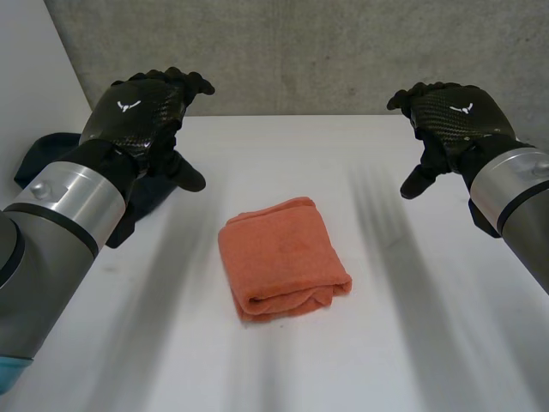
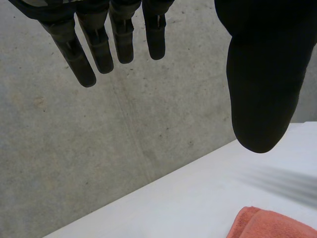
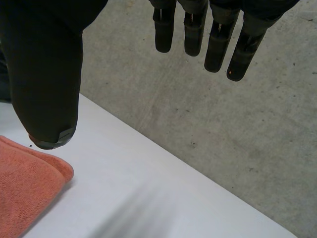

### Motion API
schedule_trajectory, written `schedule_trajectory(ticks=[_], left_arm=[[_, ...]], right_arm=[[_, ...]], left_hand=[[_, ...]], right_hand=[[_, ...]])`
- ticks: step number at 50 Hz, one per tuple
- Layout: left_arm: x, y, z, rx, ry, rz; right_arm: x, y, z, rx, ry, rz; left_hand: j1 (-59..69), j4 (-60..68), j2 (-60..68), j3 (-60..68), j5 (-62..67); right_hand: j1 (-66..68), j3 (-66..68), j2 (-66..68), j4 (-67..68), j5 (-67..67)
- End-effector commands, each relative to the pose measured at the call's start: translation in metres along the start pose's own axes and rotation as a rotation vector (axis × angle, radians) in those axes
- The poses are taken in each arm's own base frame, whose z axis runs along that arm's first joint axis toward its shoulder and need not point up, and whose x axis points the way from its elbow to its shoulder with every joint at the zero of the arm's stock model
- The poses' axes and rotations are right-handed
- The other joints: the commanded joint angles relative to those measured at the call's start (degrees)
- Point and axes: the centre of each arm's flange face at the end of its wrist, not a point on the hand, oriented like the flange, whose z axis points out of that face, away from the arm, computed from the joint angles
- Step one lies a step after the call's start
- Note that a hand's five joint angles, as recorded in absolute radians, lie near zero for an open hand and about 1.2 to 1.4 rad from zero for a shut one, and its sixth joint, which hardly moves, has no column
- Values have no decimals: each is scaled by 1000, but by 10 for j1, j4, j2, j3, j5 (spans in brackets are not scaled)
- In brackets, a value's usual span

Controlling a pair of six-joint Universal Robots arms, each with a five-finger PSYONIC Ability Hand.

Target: Fold the laundry.

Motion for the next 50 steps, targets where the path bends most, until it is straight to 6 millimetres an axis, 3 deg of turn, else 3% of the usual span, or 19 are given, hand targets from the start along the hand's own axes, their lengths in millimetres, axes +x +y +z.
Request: schedule_trajectory(ticks=[1,30,35,39,43,50], left_arm=[[-4,0,-4,4,1,-2],[-4,0,-3,2,0,-2],[-5,0,-3,2,-2,-2],[-4,0,-3,2,0,-2],[-5,0,-3,4,0,-2],[-4,0,-3,6,1,-2]], right_arm=[[-1,5,-2,-16,-6,-7],[1,4,-1,-13,1,-7],[0,5,-3,-30,4,78],[4,19,-6,-124,12,203],[6,49,-8,-247,1,295],[-16,89,-17,-331,-156,403]], left_hand=[[-69,-69,-67,-66,-92],[-69,-69,-67,-66,-92],[-69,-69,-67,-66,-92],[-69,-69,-67,-66,-92],[-71,-71,-69,-68,-94],[-73,-72,-71,-70,-96]], right_hand=[[-41,-71,-70,-72,-109],[-41,-71,-70,-72,-109],[-41,-71,-70,-72,-109],[-41,-71,-70,-72,-109],[-41,-71,-70,-72,-109],[-41,-71,-70,-72,-109]])
